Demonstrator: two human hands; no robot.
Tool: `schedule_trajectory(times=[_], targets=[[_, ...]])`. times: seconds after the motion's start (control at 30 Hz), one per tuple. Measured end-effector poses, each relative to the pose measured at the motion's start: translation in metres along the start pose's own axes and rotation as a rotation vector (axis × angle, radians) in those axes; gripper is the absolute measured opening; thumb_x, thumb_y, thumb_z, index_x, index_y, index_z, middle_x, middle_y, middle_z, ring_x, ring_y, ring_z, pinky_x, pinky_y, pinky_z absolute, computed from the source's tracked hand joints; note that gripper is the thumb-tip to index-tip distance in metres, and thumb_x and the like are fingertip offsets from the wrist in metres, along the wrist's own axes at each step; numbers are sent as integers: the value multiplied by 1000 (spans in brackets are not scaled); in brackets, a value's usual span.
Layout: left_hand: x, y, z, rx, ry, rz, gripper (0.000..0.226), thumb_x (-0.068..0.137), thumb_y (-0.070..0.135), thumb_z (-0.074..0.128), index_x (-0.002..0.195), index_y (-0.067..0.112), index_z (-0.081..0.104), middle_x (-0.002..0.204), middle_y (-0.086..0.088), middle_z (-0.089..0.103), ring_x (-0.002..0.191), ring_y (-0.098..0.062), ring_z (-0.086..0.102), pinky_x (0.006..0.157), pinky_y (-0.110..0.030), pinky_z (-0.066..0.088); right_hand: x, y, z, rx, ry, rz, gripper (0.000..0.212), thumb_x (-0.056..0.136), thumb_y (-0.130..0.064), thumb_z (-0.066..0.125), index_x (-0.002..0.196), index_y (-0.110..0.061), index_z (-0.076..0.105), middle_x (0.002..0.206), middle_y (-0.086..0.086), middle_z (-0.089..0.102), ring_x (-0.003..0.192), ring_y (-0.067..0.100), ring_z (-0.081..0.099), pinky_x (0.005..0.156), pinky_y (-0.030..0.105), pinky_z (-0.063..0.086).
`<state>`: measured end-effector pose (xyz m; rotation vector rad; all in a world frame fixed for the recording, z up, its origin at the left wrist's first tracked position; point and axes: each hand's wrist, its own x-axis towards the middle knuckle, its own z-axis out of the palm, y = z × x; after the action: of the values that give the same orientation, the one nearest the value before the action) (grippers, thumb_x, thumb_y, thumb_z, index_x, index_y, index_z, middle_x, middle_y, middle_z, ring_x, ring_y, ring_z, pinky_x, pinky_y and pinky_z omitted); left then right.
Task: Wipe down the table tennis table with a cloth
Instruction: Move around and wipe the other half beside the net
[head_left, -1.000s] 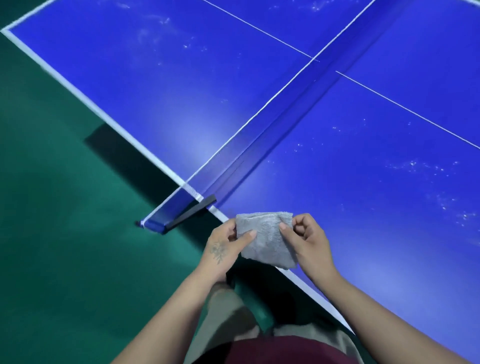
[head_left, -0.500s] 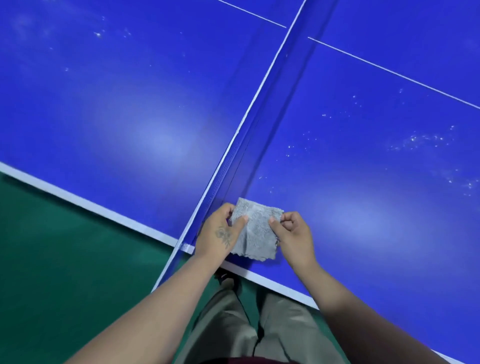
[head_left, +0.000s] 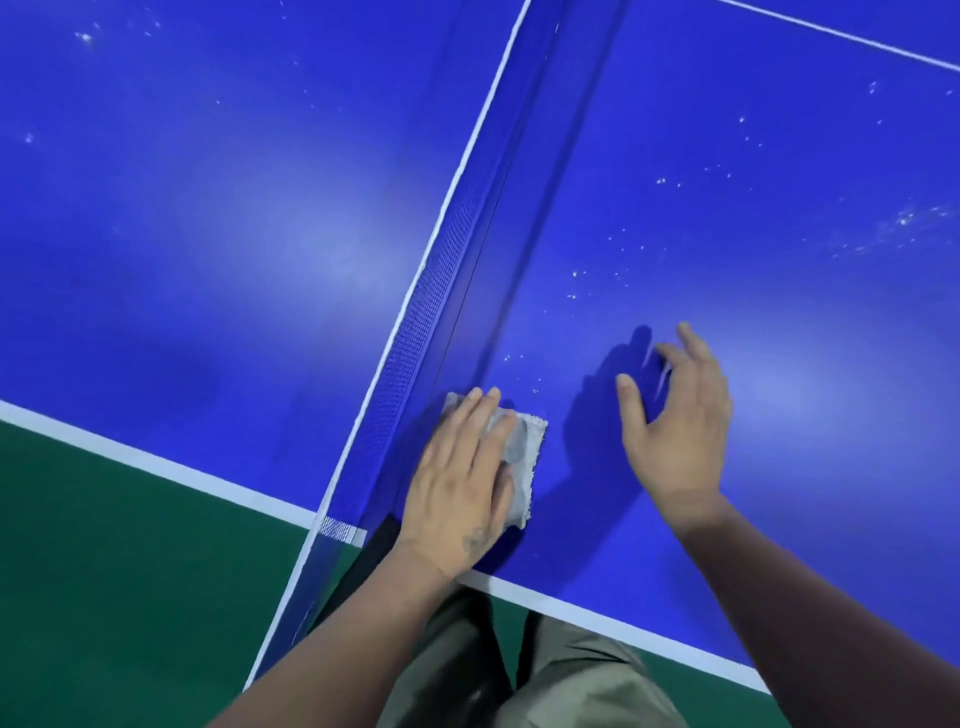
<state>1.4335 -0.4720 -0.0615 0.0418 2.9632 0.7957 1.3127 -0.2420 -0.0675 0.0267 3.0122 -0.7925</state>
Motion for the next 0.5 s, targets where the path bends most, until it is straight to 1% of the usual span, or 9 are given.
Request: schedule_trajectory(times=[0.03, 0.1, 0.13, 0.2, 0.23, 0.3, 0.4, 0.5], targets=[[2, -2, 6, 42, -42, 7, 60, 107, 24, 59, 162, 5, 42, 175, -13, 27, 166, -27, 17, 133, -51, 23, 10, 7, 1, -41, 1, 6, 51, 103, -37, 65, 145, -9, 54, 169, 5, 36, 152, 28, 39, 121, 47, 32], [5, -5, 15, 143, -121, -21, 68, 113, 35, 49, 168, 3, 26, 179, -15, 12, 167, -28, 5, 133, -55, 18, 26, 19, 5, -120, -6, 0, 62, 108, -43, 55, 157, -7, 42, 175, 5, 24, 161, 26, 25, 130, 47, 22], [6, -6, 19, 196, -151, -28, 71, 114, 39, 44, 169, 3, 20, 179, -16, 8, 167, -29, 2, 133, -56, 18, 33, 25, 8, -156, -19, 0, 67, 109, -46, 50, 161, -6, 36, 176, 6, 20, 163, 26, 19, 132, 48, 17], [5, -6, 24, 265, -178, -30, 74, 115, 45, 39, 170, 1, 14, 179, -17, 4, 167, -30, 0, 133, -56, 17, 41, 33, 12, -222, -50, 10, 73, 110, -52, 39, 165, -6, 26, 178, 7, 15, 165, 24, 11, 133, 50, 14], [5, -6, 25, 281, -175, -33, 76, 115, 47, 38, 169, 1, 14, 179, -17, 3, 167, -30, 0, 134, -56, 17, 42, 36, 14, -245, -54, 7, 74, 110, -53, 36, 166, -6, 23, 178, 6, 14, 165, 24, 9, 133, 50, 13], [9, -4, 26, 287, -145, -70, 75, 114, 46, 38, 169, 0, 15, 179, -17, 4, 167, -30, 0, 134, -55, 17, 40, 38, 17, -257, -32, 3, 73, 111, -51, 35, 167, -7, 22, 178, 4, 13, 165, 21, 8, 133, 50, 13], [33, -2, 30, 301, -71, -190, 74, 114, 43, 34, 168, -3, 17, 179, -19, 7, 167, -31, 0, 134, -55, 15, 40, 40, 18, -238, -2, 7, 71, 110, -50, 38, 167, -8, 25, 178, 2, 15, 165, 18, 8, 133, 49, 13], [70, 5, 34, 293, -33, -295, 74, 114, 43, 29, 168, -4, 10, 178, -21, 2, 167, -31, -6, 135, -55, 11, 41, 41, 19, -242, -2, 8, 71, 110, -48, 39, 166, -8, 26, 178, 1, 14, 165, 17, 7, 133, 49, 13]])
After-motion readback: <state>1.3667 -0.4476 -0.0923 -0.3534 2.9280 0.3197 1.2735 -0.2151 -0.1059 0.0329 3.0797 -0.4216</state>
